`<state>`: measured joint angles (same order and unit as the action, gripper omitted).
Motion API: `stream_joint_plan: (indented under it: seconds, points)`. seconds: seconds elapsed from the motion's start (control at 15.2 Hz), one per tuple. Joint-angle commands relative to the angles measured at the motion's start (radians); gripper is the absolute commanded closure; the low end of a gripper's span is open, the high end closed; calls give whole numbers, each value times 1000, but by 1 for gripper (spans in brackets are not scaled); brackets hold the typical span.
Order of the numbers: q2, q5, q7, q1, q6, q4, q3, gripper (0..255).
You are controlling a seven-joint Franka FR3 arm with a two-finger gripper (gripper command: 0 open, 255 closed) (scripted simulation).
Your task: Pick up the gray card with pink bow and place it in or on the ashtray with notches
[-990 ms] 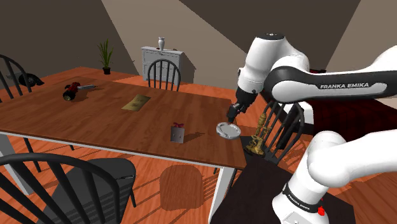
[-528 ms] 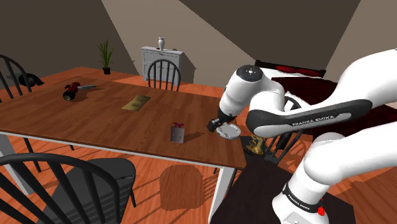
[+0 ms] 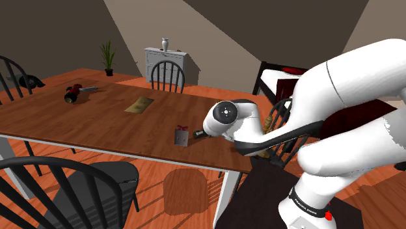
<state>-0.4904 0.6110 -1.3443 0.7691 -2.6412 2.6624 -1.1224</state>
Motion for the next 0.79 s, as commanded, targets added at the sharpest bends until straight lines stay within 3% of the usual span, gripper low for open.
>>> stream_joint_plan:
  seconds: [0.0,0.13,0.26,0.46,0.73]
  points:
    - [10,109,-187,238,-23,-67,-234,0]
    - [-45,147,-307,452,-47,-135,-437,0]
    - [-139,135,-387,609,-71,-204,-582,0]
    - [-294,83,-476,767,-86,-317,-714,0]
    - [-477,21,-577,920,-51,-491,-810,0]
